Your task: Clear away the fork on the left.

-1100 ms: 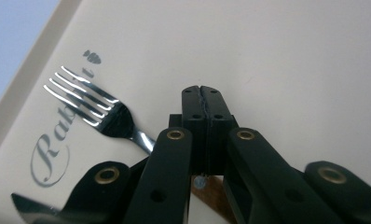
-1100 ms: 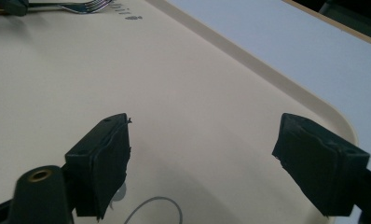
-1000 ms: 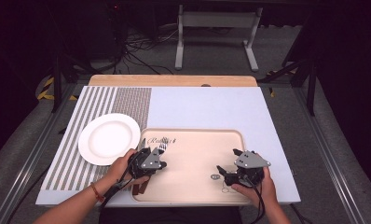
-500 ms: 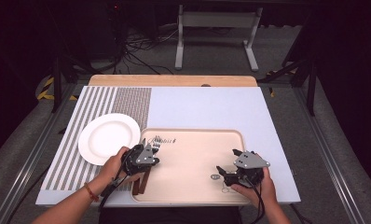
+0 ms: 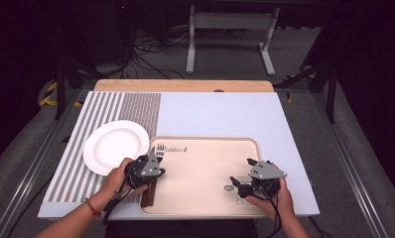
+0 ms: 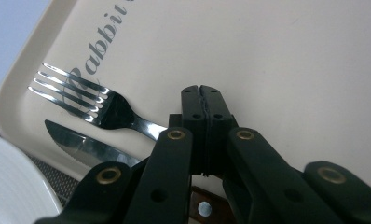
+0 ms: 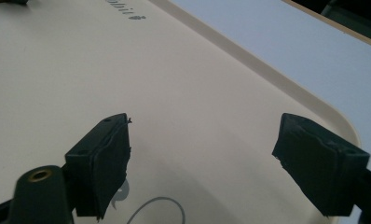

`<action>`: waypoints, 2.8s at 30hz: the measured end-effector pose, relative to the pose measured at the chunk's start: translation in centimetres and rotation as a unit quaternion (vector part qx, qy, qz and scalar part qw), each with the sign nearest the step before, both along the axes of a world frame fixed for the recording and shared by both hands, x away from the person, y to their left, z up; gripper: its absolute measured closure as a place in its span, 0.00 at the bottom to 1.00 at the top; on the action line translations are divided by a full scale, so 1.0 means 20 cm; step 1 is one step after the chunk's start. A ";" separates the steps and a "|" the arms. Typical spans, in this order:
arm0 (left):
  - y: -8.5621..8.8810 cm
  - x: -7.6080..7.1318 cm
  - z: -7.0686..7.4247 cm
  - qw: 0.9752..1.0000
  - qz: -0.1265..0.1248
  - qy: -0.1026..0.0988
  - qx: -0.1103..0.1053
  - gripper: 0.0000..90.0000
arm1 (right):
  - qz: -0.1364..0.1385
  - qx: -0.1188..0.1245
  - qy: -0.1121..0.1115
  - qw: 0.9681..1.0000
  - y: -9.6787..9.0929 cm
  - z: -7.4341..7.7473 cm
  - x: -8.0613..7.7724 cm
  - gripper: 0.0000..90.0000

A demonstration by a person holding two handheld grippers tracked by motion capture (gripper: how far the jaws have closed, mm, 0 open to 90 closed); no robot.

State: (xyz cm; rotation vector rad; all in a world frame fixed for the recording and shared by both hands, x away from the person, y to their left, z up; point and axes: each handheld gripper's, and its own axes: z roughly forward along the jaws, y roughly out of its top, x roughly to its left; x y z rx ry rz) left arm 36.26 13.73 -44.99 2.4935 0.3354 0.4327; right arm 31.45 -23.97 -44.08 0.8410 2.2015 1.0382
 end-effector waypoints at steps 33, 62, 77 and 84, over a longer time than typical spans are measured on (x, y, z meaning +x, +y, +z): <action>0.12 -0.02 0.16 0.994 -0.005 -0.055 -0.095 0.98 | -0.002 0.010 -0.010 1.000 -0.01 0.02 0.00 0.21; 0.22 -0.08 0.21 0.981 0.004 -0.116 -0.152 0.47 | 0.009 0.024 -0.031 0.999 0.01 0.05 0.04 0.21; 0.27 -0.11 0.20 0.981 0.020 -0.125 -0.149 0.14 | 0.019 0.030 -0.039 0.999 0.03 0.08 0.07 0.21; 0.34 -0.13 0.20 0.980 0.038 -0.133 -0.144 0.12 | 0.023 0.031 -0.033 0.999 0.05 0.07 0.08 0.21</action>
